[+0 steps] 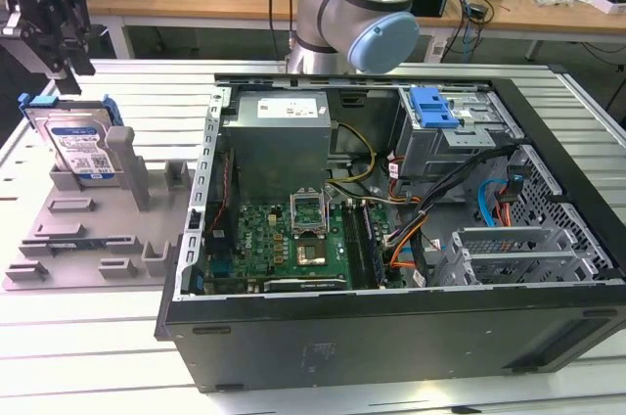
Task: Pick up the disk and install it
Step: 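Pick up the disk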
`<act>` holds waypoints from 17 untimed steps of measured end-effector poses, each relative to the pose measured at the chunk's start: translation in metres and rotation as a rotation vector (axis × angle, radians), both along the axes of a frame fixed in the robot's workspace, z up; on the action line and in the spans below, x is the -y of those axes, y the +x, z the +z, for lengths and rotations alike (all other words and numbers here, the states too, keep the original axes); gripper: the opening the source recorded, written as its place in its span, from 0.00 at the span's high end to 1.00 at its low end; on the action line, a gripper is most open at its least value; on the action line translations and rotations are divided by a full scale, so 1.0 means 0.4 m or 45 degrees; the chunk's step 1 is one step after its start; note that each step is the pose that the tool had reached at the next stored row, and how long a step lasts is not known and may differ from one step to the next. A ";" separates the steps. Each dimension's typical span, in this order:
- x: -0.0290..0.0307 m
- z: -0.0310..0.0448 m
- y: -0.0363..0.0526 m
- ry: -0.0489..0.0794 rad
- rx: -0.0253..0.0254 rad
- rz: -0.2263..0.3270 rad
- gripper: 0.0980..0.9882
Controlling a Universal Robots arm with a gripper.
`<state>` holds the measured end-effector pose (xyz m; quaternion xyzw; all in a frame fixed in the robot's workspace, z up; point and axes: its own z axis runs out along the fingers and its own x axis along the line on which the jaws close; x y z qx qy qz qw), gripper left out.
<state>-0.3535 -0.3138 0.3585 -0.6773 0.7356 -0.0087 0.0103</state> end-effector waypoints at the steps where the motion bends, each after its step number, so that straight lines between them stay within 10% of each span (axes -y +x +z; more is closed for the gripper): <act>1: -0.001 -0.002 -0.005 0.000 0.0002 0.003 0.57; 7: -0.006 -0.014 -0.068 0.000 0.0000 0.016 0.57; 17: -0.007 -0.036 -0.098 -0.001 -0.0164 0.102 0.57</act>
